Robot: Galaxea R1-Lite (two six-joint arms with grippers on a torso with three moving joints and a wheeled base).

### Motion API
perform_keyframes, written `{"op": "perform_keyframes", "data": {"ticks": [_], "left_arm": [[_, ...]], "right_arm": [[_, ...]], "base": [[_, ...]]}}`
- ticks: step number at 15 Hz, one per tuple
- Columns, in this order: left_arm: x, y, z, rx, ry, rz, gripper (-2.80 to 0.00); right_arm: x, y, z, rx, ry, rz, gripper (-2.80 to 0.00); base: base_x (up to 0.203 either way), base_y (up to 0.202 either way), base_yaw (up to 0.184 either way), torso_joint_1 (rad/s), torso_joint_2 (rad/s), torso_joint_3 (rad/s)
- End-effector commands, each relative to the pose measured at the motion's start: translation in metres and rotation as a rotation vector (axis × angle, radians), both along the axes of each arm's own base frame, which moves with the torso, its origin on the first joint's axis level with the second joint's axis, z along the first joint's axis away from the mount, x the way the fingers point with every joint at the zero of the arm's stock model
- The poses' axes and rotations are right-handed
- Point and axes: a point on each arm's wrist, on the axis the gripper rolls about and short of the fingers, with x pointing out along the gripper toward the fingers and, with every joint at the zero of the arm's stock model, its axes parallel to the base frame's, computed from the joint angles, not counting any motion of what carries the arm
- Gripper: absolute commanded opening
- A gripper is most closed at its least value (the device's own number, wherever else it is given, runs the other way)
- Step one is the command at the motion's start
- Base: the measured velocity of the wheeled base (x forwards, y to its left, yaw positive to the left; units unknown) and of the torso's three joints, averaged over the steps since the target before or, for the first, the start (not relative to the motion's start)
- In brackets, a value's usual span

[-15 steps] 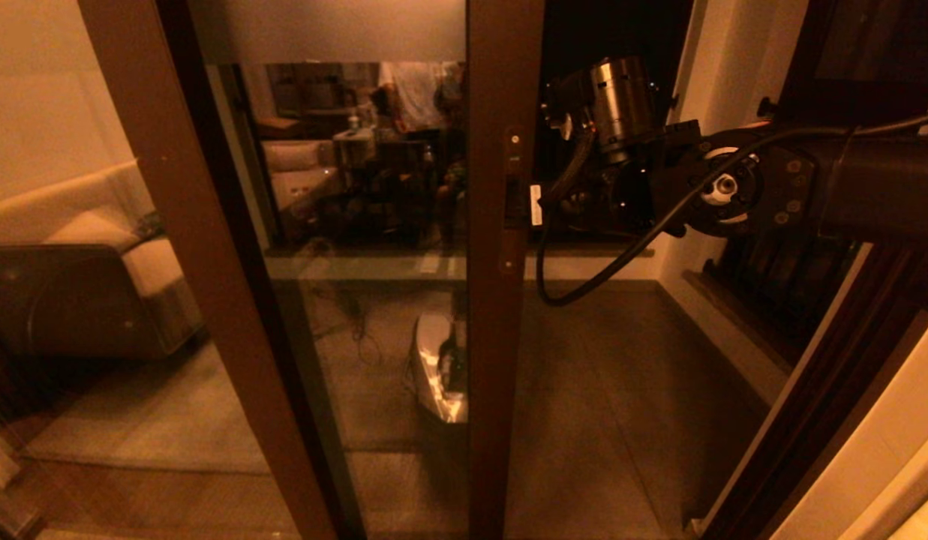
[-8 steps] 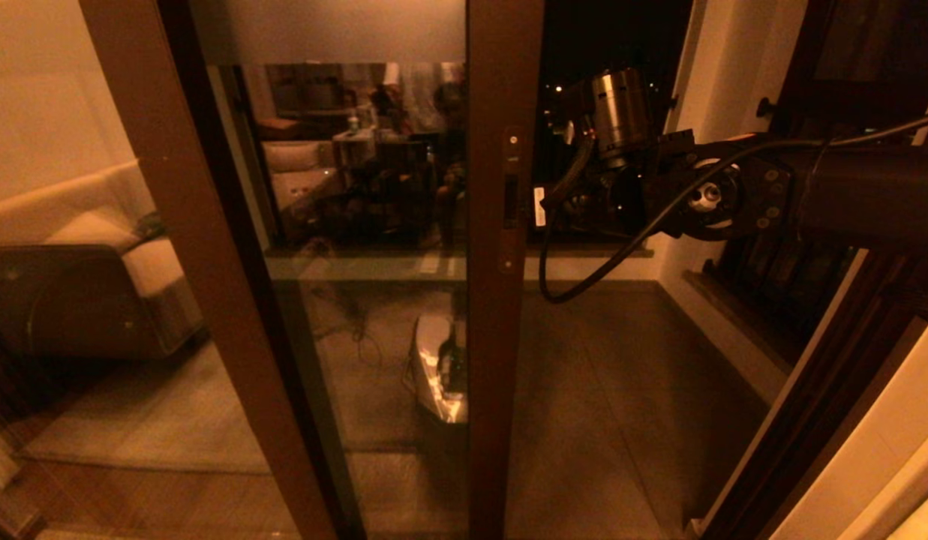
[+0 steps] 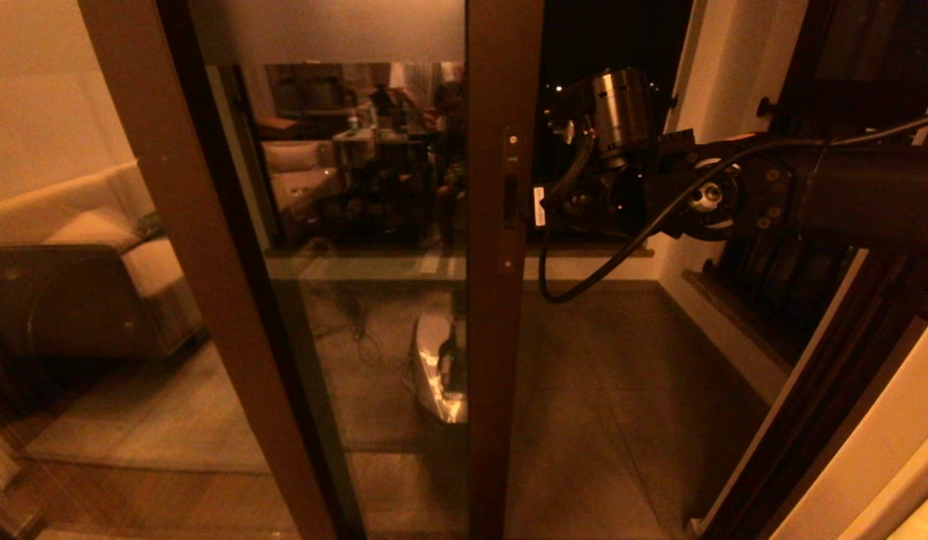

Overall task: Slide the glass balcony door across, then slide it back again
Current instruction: Close the slid door

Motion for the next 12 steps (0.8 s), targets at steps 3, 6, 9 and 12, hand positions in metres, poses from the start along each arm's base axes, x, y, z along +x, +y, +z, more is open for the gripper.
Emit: {"op": "perform_keyframes", "data": {"ticks": [3,6,9,12], "left_arm": [[0.002,0.000,-0.006,-0.001,0.020,0.000,-2.80],[0.002,0.000,-0.006,0.001,0.019,0.000,-2.80],[0.002,0.000,-0.006,-0.001,0.019,-0.001,-2.80],[0.002,0.000,-0.006,-0.001,0.017,0.000,-2.80]], "right_arm": [[-0.009,-0.002,0.010,0.010,-0.015,0.002,0.00],[-0.008,-0.002,0.010,0.010,-0.017,0.004,0.00],[0.000,0.003,-0.002,-0.002,0.001,0.002,0.00],[0.013,0.008,-0.013,0.008,-0.025,-0.002,0.00]], "base": [[0.000,0.000,0.000,0.000,0.00,0.000],[0.000,0.000,0.000,0.000,0.00,0.000],[0.000,0.000,0.000,0.000,0.00,0.000],[0.000,0.000,0.000,0.000,0.00,0.000]]}}
